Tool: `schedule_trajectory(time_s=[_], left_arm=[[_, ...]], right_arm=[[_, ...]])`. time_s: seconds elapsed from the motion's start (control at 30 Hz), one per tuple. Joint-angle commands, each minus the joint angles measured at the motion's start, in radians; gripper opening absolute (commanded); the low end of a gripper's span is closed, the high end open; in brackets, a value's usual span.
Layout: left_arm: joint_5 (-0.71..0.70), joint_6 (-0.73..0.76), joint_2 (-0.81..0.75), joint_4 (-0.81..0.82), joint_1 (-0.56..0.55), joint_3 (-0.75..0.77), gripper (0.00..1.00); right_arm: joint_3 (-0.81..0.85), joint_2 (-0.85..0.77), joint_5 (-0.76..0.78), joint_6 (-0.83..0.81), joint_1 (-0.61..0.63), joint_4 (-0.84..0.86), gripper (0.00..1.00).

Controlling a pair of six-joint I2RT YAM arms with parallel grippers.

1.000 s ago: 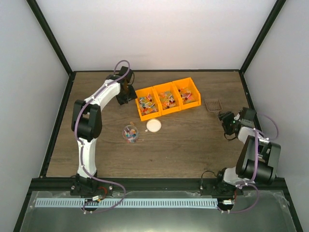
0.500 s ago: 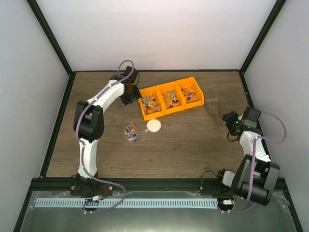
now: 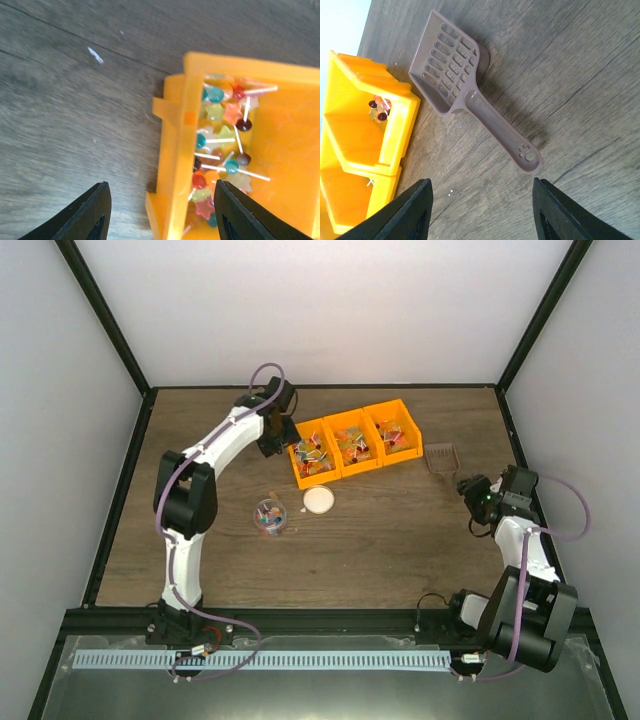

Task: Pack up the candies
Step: Move the storage box to the center of the board.

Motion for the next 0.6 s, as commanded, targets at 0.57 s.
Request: schedule_trajectory(time_s=[0.57], left_arm=[[-0.009, 0.051, 0.019, 0.004, -0.059, -0.09, 0.28]], right_arm=[[-0.033, -0.03, -0.106, -0.02, -0.007, 0.029, 0.51]])
